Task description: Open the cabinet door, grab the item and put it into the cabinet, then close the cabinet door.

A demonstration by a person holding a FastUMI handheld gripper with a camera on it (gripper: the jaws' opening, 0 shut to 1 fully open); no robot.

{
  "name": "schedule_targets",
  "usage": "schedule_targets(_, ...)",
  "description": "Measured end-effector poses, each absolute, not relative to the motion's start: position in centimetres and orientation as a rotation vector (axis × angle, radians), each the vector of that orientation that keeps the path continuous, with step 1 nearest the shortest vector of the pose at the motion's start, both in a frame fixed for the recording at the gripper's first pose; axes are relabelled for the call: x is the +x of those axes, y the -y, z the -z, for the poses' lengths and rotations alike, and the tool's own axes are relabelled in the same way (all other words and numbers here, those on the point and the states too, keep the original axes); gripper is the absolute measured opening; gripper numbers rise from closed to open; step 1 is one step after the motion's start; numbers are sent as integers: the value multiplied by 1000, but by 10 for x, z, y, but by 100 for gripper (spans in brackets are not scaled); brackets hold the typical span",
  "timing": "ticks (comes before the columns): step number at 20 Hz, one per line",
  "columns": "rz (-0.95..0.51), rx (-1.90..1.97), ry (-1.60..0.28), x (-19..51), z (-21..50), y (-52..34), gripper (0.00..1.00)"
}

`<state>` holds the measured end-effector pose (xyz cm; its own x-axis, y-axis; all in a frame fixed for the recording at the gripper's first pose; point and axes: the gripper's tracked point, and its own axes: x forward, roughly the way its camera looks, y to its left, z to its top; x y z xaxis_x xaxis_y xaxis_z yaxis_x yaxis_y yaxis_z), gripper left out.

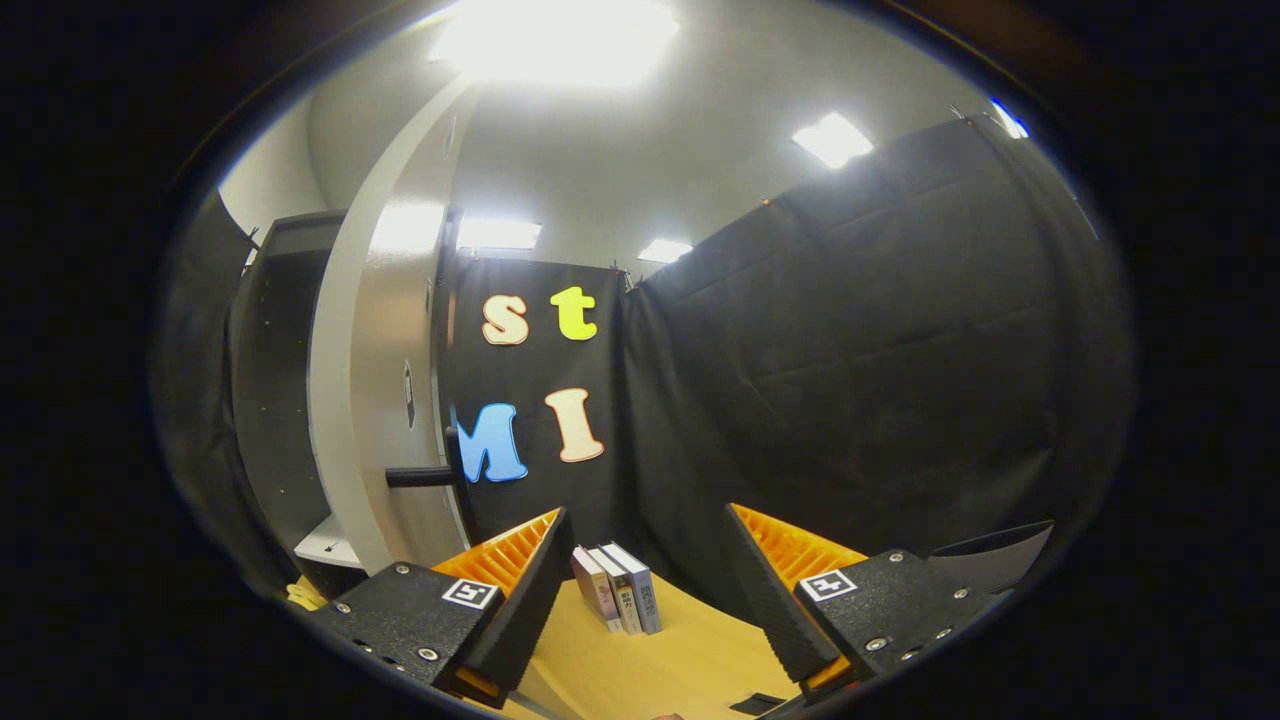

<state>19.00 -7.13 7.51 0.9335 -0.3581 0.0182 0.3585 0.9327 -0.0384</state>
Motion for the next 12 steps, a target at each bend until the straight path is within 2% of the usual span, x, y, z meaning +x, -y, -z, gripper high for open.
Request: schedule_targets(12, 279, -31, 7, 183, -74, 23, 93)
